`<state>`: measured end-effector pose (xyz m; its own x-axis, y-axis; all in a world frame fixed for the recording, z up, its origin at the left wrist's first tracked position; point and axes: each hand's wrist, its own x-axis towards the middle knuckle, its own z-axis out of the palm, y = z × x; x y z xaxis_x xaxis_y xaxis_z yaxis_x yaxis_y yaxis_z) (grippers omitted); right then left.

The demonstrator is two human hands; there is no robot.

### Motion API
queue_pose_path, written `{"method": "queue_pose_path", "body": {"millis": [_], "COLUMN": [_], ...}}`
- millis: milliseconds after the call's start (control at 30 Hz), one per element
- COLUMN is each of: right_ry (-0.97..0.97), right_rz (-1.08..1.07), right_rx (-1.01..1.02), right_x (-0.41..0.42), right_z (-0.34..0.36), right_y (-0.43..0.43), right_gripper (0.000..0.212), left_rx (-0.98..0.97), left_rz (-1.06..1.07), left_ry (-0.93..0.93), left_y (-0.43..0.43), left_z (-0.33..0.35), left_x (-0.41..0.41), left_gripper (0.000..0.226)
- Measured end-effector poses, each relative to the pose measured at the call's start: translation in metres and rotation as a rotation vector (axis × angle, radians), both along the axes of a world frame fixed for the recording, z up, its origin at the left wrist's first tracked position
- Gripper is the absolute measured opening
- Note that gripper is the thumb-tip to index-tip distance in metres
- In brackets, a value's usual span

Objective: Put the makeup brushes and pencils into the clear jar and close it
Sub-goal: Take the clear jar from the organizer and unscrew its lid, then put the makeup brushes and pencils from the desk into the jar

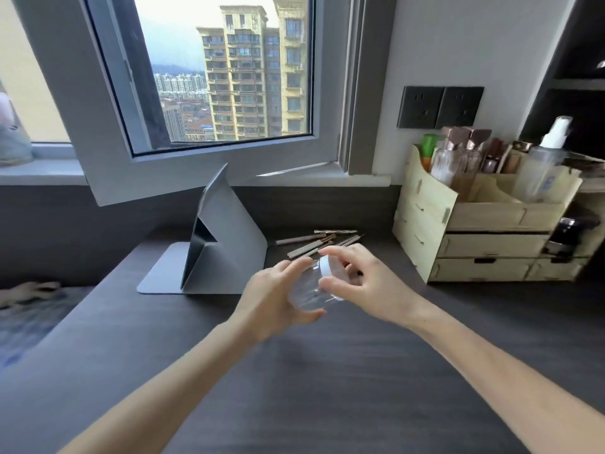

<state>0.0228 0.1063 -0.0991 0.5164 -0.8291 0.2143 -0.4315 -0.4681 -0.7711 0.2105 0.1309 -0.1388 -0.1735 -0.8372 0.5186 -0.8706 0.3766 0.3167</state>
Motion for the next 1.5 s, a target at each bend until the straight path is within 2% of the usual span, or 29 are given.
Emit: {"method": "queue_pose_path", "body": {"millis": [33,100,133,200,267,300,433,500,567,667,800,933,1033,1100,1133,1167,1233,1300,1367,1400,1500], "right_ry": [0.027,0.028,0.032,0.166,0.307,0.304,0.056,-0.150,-0.230,-0.004,0.189,0.350,0.318,0.298,0.346,0.433,0.626,0.830,1.001,1.048,1.049], "right_rz": [0.071,0.177,0.177,0.078,0.047,0.093,0.202,0.097,-0.104,-0.423,-0.577,-0.578,-0.604,-0.506,-0.425,-0.340,-0.199,-0.121,-0.069,-0.029,0.087], "right_rx": [-0.040,-0.013,0.017,-0.013,-0.096,-0.107,-0.145,-0.072,0.009,0.020,0.024,-0.027,-0.327,-0.540,-0.631,-0.719,-0.889,-0.940,-0.968,-0.981,-1.046], "right_x": [-0.002,-0.006,-0.008,-0.011,-0.013,-0.013,-0.028,-0.044,-0.060,-0.080,-0.096,-0.100,-0.086,-0.064,-0.049,-0.033,-0.005,0.015,0.026,0.028,0.026], "right_z": [-0.001,0.001,0.005,0.008,0.009,0.008,0.008,0.006,-0.008,-0.055,-0.092,-0.097,-0.089,-0.082,-0.078,-0.077,-0.076,-0.074,-0.073,-0.071,-0.073], "right_y": [0.002,0.004,0.005,0.001,0.000,0.000,0.000,-0.004,-0.012,-0.029,-0.035,-0.038,-0.050,-0.061,-0.066,-0.070,-0.082,-0.095,-0.106,-0.110,-0.113], "right_gripper": [0.041,0.055,0.064,0.077,0.075,0.068,0.058,0.057,0.054,0.054,0.054,0.055,0.037,0.027,0.023,0.022,0.033,0.036,0.017,0.007,0.007], "left_rx": [0.020,-0.033,-0.065,-0.105,-0.126,-0.126,-0.082,-0.047,-0.006,0.019,0.066,0.079,0.057,0.031,0.020,0.013,0.013,0.008,-0.003,-0.009,-0.039], "left_rz": [-0.021,-0.036,-0.040,-0.046,-0.039,-0.043,-0.071,-0.037,0.020,0.033,0.014,0.042,0.064,0.082,0.092,0.099,0.104,0.103,0.116,0.122,0.133], "left_ry": [0.047,0.010,-0.025,-0.098,-0.160,-0.173,-0.038,0.095,0.309,0.595,0.920,1.029,1.061,1.074,1.083,1.096,1.096,1.069,1.064,1.064,1.053], "left_y": [0.003,0.007,0.007,0.005,0.003,0.002,0.002,0.004,0.006,0.004,-0.001,-0.008,-0.013,-0.015,-0.015,-0.015,-0.016,-0.015,-0.016,-0.016,-0.017], "left_z": [-0.001,-0.001,0.000,0.004,0.006,0.006,0.008,0.010,0.010,0.004,-0.002,-0.008,-0.015,-0.021,-0.024,-0.026,-0.029,-0.028,-0.027,-0.027,-0.027], "left_x": [0.004,0.008,0.008,0.007,0.004,0.003,0.006,0.010,0.015,0.021,0.022,0.022,0.020,0.019,0.019,0.019,0.020,0.023,0.029,0.031,0.035], "left_gripper": [0.076,0.074,0.073,0.073,0.074,0.074,0.074,0.075,0.074,0.069,0.059,0.066,0.069,0.067,0.065,0.064,0.066,0.066,0.067,0.069,0.073]}}
